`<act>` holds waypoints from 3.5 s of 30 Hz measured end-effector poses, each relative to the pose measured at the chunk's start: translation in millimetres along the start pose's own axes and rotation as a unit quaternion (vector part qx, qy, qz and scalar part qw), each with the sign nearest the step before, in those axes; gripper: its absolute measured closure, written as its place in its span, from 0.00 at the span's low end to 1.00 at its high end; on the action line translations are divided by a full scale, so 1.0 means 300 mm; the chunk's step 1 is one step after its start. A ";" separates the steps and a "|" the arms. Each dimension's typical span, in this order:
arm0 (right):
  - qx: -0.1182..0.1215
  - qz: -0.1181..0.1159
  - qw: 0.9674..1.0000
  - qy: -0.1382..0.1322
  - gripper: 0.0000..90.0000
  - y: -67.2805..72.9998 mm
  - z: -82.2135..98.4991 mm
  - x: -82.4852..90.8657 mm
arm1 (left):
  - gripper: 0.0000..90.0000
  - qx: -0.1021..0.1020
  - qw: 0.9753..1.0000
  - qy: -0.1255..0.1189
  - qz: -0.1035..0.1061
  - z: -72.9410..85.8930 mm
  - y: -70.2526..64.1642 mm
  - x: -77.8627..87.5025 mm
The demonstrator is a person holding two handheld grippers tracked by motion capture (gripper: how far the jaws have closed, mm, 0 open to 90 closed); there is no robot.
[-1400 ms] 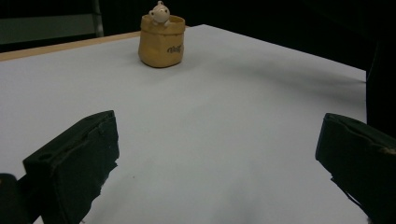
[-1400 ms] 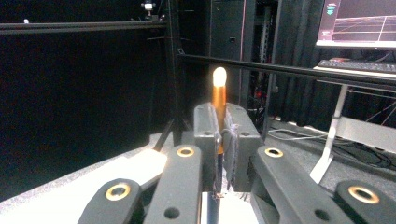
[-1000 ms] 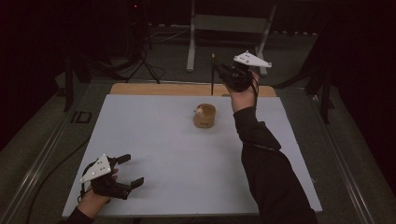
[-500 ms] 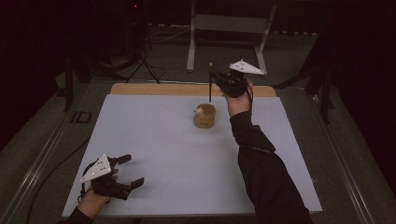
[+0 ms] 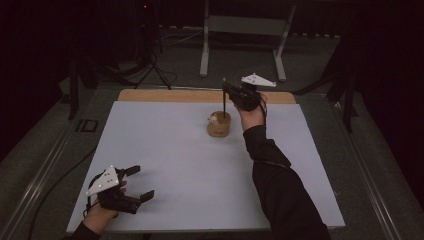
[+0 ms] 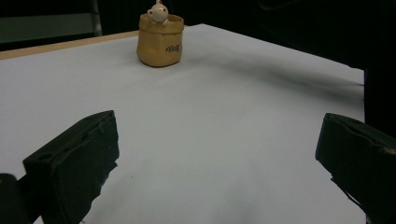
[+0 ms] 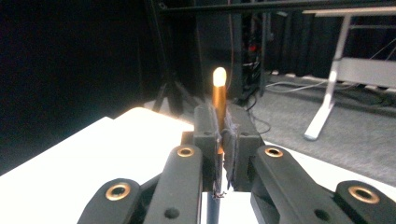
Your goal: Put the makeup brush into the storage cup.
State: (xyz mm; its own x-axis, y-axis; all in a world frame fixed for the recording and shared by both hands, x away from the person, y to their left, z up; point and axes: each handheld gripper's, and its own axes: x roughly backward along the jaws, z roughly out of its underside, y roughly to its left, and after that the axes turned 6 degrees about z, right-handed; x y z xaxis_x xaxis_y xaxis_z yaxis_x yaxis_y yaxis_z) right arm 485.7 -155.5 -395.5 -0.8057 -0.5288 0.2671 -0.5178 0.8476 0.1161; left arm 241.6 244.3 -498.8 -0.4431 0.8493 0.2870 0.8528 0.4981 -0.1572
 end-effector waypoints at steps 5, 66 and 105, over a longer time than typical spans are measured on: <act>-0.012 0.011 1.000 0.017 0.94 -0.006 0.033 -0.018 | 0.01 0.001 1.000 0.000 0.000 0.000 0.000 0.001; 0.010 -0.057 0.989 0.135 0.12 0.019 0.056 0.022 | 0.01 0.001 1.000 0.003 -0.002 0.000 0.001 -0.001; 0.033 -0.087 0.988 0.122 0.12 0.027 0.061 0.278 | 0.01 -0.003 1.000 0.009 -0.001 -0.004 -0.003 -0.008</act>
State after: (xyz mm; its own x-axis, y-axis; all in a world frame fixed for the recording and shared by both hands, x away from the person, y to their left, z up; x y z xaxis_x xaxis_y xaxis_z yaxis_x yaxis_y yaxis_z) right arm 409.1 -193.5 -389.7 -0.6136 -0.6322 0.4732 -0.6662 0.7361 0.1195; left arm 242.3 241.8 -498.3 -0.4399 0.8449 0.3043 0.8533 0.4989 -0.1517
